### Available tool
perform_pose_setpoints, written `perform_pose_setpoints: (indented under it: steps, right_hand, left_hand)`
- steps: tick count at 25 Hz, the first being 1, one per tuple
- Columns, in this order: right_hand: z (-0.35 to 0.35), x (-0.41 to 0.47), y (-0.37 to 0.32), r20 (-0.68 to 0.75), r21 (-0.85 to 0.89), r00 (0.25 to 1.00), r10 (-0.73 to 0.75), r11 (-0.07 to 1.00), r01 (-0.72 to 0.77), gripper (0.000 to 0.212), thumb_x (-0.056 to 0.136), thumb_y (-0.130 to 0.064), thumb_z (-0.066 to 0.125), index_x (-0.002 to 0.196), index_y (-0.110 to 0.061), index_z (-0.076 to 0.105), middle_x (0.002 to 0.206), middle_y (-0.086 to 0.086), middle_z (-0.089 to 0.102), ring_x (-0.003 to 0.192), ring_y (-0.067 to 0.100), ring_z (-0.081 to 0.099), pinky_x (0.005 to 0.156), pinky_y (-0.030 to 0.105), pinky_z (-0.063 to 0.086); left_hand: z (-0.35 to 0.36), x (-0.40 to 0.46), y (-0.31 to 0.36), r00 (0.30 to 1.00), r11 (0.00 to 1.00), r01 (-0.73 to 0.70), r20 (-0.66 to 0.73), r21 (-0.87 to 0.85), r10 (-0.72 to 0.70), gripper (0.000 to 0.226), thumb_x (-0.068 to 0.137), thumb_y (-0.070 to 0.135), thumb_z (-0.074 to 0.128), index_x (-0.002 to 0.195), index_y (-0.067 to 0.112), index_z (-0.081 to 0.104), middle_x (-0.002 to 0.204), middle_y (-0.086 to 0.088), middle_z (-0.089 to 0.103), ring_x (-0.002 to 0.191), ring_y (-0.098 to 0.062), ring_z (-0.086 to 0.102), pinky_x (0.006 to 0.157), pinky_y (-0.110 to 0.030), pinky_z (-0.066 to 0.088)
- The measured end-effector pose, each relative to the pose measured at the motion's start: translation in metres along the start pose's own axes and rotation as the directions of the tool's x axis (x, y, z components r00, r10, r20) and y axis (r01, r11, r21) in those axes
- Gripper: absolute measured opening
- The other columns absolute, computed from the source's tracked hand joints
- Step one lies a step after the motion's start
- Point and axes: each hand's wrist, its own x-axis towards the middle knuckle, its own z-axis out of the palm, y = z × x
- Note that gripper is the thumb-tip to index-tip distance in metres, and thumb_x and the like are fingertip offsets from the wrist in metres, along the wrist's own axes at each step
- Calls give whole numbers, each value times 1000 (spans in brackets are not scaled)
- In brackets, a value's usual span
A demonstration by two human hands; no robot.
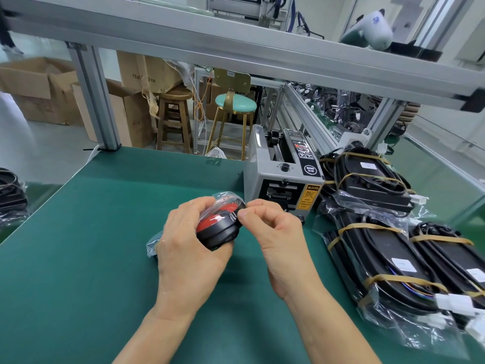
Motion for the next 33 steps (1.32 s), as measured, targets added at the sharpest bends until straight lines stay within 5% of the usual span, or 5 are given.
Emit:
perform_pose_setpoints:
  steps: [6,20,33]
  right_hand:
    - [-1,1,-2,55,43,998,41,998,-44,20,81,-10,69,62,-18,72,94,-11,60,89,2,57,93,27,42]
    - [-3,3,1,10,-40,1000,-11,999,11,24,81,-11,70,59,-20,70,83,-21,62,86,-1,59,84,18,40]
    - [-2,4,1,-57,-124,997,-60,991,53,18,78,-7,71,61,-10,69,83,-10,65,80,1,60,74,11,46]
  left_hand:
    - [1,1,-1,1000,999,3,10,35,-3,54,61,2,80,109,20,63,102,9,62,98,-16,56,85,-35,49]
    - [2,2,1,1000,999,6,13,32,-7,56,59,0,80,108,19,63,102,8,62,97,-18,57,84,-39,49]
    - [2,2,-1,1000,999,16,8,40,-16,59,56,-2,80,109,18,63,103,8,62,98,-18,57,85,-36,49]
